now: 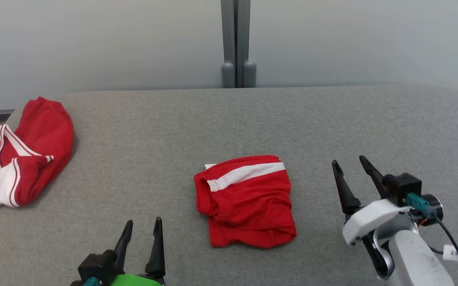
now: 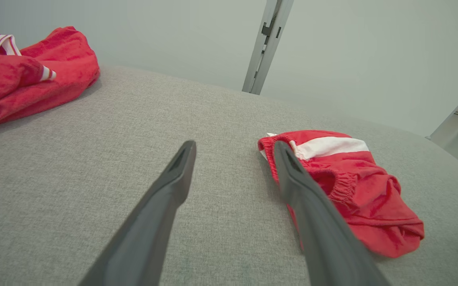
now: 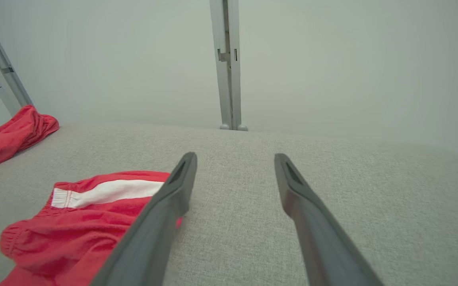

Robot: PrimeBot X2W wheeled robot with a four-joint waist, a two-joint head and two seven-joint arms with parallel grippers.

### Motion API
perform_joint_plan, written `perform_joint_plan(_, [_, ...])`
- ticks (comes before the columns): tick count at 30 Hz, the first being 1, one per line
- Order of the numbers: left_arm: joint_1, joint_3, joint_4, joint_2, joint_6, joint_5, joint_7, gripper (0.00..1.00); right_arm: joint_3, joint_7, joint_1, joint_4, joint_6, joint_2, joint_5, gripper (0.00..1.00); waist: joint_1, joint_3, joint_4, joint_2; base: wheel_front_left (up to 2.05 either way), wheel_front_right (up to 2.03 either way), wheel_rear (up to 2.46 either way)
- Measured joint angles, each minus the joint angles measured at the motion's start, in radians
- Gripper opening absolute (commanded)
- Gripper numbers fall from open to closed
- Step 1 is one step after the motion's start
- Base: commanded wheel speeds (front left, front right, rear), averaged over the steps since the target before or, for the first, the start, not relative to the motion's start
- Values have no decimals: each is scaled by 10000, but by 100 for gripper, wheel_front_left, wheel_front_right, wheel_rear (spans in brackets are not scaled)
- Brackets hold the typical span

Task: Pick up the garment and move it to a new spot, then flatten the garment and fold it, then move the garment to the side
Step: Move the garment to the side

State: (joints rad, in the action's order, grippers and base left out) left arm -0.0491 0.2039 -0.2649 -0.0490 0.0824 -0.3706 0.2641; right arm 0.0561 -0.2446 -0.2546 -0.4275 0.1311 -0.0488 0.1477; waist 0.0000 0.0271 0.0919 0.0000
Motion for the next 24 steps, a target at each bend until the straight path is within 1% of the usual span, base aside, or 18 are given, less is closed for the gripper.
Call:
perform_joint_plan(5, [80,127,-6,0,-6,-73,2,100,284,943,-945,-1093,0,-4,46,100,0,-59,373,0,0,0,0])
perform_joint_plan(13, [196,263,0,0,-54,-194,2,100,623,2545,-1916,-2709,0,2,148,100,0,-285,1100,0,0,0,0])
perform_joint_plan(16, [257,332,25,-2,-79,-299,2,100,750,3143,-2113,-3323,0,4,554,100,0,-448,1393,0,0,0,0])
perform_joint_plan(21, [330,433,33,-2,-119,-391,0,100,993,3747,-2329,-4086,0,6,556,100,0,-716,1770,0,0,0,0])
perform_joint_plan(24, [358,485,33,-2,-123,-412,0,100,1193,3864,-2417,-4334,0,4,734,100,0,-863,1929,0,0,0,0])
